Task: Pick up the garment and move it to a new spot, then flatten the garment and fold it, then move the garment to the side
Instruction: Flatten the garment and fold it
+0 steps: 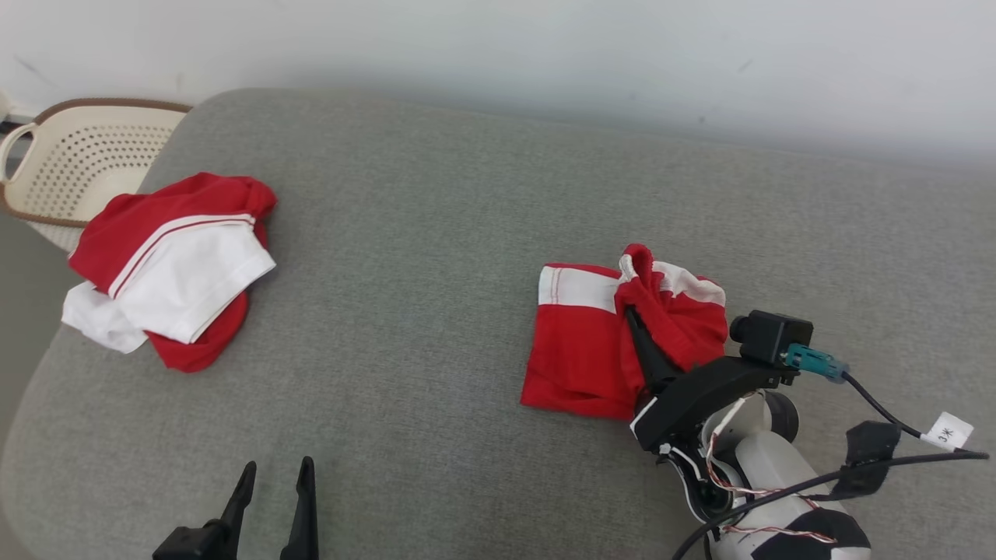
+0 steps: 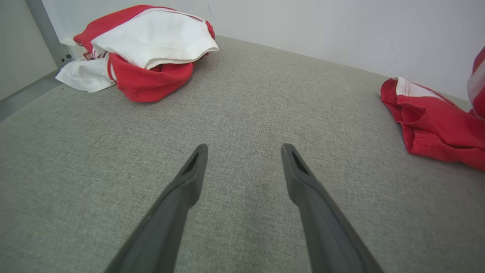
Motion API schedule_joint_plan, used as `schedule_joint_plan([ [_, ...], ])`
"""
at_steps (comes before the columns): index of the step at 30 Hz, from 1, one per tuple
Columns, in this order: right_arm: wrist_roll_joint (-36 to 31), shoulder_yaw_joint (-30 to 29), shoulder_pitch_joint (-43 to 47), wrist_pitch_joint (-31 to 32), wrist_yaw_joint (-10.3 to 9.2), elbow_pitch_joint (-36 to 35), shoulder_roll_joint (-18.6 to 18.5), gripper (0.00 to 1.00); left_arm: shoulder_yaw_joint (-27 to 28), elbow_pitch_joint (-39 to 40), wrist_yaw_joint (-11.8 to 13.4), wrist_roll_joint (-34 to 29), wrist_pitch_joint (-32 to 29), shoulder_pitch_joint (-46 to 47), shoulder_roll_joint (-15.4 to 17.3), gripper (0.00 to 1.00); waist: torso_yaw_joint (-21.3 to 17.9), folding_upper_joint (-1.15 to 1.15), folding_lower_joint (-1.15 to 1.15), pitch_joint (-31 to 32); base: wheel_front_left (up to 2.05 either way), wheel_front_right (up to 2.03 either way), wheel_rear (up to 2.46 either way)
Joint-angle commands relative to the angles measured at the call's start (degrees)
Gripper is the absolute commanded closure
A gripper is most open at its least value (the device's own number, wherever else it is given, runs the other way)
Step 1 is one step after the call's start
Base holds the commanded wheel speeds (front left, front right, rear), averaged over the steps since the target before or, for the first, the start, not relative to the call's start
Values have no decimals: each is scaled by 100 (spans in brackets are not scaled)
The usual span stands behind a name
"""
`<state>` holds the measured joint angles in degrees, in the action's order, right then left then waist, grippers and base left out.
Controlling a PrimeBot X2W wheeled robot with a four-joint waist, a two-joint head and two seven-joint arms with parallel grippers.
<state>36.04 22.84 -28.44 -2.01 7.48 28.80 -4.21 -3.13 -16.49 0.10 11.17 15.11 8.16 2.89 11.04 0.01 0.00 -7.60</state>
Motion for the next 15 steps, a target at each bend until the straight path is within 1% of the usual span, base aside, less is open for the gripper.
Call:
schedule_joint_plan([
  [1, -41, 28, -59, -45, 3, 38, 19, 100, -24, -19, -4, 25, 7, -22, 2, 0, 140, -1, 0, -44, 0, 0, 0],
  [3, -80, 78, -162, -101, 3, 238, 50, 100, -64, -32, -1, 40, 7, -6, 3, 0, 259, -1, 0, -69, 0, 0, 0],
  [4, -94, 101, -213, -126, 3, 349, 64, 91, -72, -33, -5, 44, 7, 0, 4, 0, 310, -1, 0, -78, 0, 0, 0],
  [5, -158, 96, -272, -182, 3, 468, 69, 71, -99, -43, -9, 55, 7, 5, 3, 0, 375, -1, 0, -88, 0, 0, 0],
  [6, -202, 135, -330, -213, 3, 571, 79, 0, -101, -51, -1, 66, 7, -2, 2, 0, 417, -1, 0, -92, 0, 0, 0],
  [10, -192, 190, -503, -444, 3, 845, 111, 0, -73, -15, 21, 58, 7, -58, 2, 0, 527, -1, 0, -108, 0, 0, 0],
  [15, -52, 397, -682, -700, 3, 898, 129, 0, 6, 11, 39, 23, 7, -131, 2, 0, 485, -1, 0, -89, 0, 0, 0],
])
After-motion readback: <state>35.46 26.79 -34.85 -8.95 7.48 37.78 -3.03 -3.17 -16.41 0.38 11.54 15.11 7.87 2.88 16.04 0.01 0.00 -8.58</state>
